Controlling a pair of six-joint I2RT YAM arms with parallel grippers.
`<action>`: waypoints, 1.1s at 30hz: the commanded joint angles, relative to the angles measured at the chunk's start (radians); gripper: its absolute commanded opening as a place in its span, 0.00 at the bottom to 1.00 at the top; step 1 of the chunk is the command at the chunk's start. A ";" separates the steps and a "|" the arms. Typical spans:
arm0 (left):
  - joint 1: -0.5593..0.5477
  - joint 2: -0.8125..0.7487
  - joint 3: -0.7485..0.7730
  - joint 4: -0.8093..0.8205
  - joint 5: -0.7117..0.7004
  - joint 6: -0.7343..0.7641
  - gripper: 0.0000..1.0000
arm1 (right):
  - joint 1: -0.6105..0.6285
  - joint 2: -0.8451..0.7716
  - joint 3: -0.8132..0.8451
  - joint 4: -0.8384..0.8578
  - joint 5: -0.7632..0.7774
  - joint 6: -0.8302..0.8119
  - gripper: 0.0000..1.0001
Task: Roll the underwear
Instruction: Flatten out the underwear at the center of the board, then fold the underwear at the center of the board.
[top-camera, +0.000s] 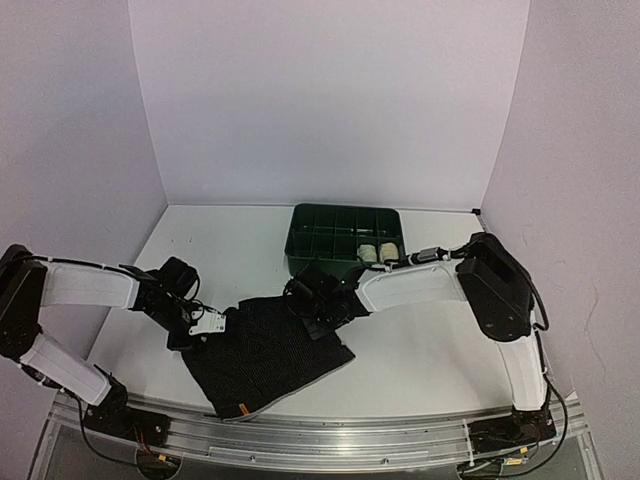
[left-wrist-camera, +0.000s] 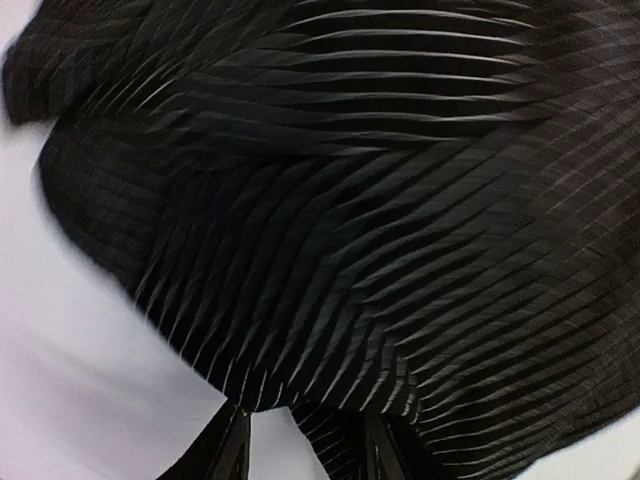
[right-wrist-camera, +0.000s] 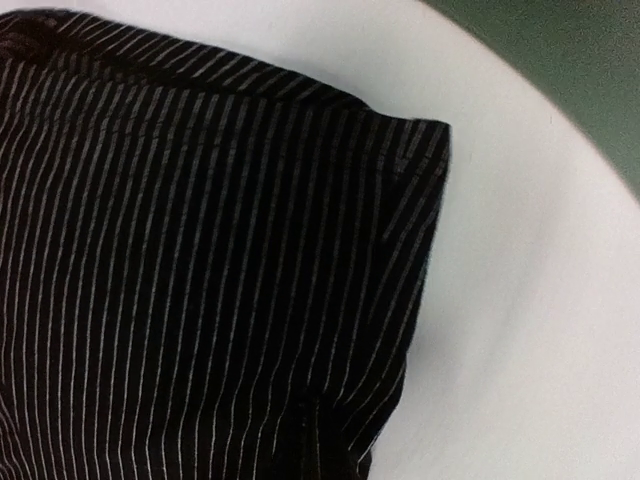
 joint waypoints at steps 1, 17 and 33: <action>-0.058 -0.118 -0.078 -0.241 0.036 0.012 0.41 | -0.038 0.074 0.175 -0.063 -0.009 -0.243 0.00; -0.030 -0.395 -0.019 -0.474 0.237 0.326 0.65 | 0.334 -0.278 -0.132 0.222 -0.340 -0.498 0.54; -0.035 -0.298 -0.154 -0.243 0.091 0.487 0.52 | 0.509 -0.162 -0.170 0.249 -0.263 -0.527 0.49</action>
